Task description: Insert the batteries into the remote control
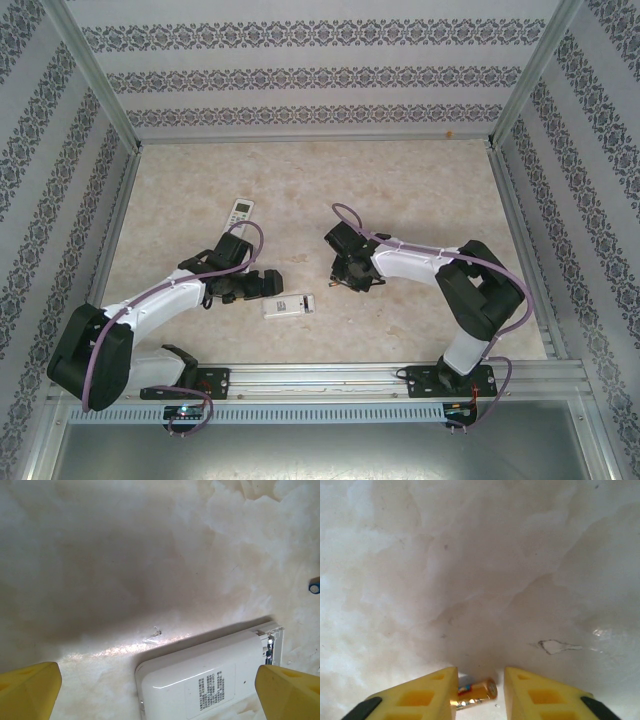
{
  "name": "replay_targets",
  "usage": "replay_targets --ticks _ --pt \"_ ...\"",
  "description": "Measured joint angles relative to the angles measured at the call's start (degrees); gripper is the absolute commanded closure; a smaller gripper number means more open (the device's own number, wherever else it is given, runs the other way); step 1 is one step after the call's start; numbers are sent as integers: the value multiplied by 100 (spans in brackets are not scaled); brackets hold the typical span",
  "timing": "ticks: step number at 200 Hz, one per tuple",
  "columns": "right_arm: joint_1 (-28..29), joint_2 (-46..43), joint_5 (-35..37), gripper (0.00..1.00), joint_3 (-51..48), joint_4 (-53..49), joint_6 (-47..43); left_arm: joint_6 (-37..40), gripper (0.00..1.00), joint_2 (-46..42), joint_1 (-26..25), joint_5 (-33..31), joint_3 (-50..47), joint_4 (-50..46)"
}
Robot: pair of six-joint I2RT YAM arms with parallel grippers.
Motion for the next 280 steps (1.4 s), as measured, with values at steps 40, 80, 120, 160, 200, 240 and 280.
replay_targets --ticks 40,80,120,160,200,240,280 --pt "0 2 85 84 0 -101 -9 0 0 0 0 -13 -24 26" --pt "0 -24 118 71 9 -105 -72 0 0 0 0 -20 -24 28" --pt "74 -767 131 62 -380 -101 245 0 0 -2 0 -39 -79 31" --pt "70 -1384 -7 61 -787 28 1344 2 0 -4 0 -37 -83 35" --pt "61 -1056 -527 62 -787 264 2293 2 0 -70 0 -37 -127 52" --pt "11 -800 -730 61 -787 549 2756 4 0 -227 0 -63 -225 61" --pt "-184 -737 -802 61 -787 817 2929 28 0 -264 0 -146 -236 63"
